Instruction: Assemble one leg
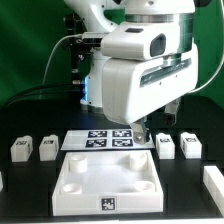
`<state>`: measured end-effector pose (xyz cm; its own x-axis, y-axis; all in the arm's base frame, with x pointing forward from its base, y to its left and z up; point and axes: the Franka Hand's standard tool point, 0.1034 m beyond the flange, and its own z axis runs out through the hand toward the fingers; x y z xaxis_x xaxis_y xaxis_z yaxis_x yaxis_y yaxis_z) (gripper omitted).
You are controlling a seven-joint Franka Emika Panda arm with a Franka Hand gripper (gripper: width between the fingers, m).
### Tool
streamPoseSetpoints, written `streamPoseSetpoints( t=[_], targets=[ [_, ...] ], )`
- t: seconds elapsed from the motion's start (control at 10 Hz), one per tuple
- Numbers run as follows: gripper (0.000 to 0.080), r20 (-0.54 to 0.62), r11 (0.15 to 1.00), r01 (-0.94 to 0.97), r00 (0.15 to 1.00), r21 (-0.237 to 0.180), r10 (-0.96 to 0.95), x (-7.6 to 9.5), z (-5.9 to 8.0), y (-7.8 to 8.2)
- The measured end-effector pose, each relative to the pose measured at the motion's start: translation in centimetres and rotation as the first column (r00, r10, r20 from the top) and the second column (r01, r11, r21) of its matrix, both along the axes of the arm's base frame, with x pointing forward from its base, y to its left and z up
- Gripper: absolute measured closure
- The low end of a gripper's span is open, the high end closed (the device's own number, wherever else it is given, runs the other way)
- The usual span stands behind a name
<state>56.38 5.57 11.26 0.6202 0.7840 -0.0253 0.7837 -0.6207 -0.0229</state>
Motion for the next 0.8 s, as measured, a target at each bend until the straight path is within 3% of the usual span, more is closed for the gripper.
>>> streamPoseSetpoints(
  t=[0.8],
  targets=[
    [0.0150,0.001,0.999,-0.042,0.999,0.002,0.042,-0.09,-0.03,0.03]
  ],
)
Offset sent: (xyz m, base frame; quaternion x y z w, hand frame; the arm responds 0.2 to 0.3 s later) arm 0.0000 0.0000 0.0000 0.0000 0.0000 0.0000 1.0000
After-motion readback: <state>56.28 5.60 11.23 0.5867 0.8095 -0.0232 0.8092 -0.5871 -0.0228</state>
